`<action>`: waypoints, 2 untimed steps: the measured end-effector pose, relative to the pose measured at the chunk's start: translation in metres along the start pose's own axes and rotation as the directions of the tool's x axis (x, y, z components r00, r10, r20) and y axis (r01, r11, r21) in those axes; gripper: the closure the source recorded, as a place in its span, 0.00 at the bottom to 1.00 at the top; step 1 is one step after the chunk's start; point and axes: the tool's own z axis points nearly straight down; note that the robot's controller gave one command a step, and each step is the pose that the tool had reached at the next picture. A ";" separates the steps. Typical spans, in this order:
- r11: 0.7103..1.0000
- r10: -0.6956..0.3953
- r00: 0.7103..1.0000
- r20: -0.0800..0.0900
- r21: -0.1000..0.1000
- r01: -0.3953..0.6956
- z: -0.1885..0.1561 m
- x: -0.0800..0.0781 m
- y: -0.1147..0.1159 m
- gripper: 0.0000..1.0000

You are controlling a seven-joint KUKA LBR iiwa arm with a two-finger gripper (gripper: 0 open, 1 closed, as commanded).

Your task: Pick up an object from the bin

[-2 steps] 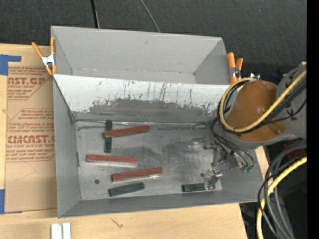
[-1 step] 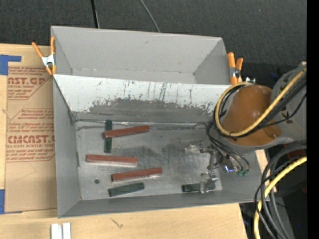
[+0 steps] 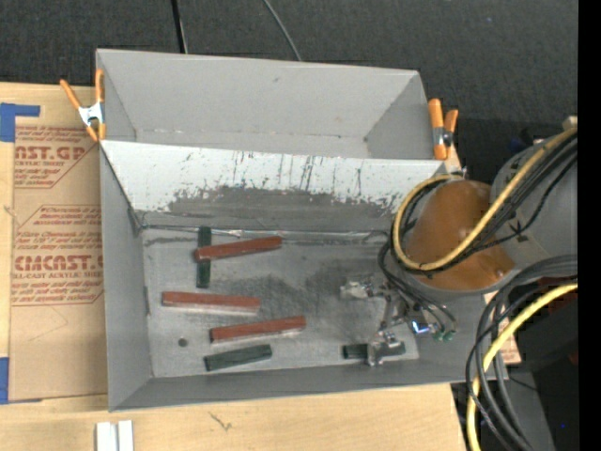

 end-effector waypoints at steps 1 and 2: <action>0.999 0.044 0.999 -0.023 -0.001 -0.044 0.001 0.003 0.012 1.00; 0.999 0.044 0.999 -0.023 -0.001 -0.044 0.001 0.003 0.012 1.00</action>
Offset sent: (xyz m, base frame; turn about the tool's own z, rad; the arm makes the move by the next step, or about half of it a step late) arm 0.0000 0.0000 0.0000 0.0000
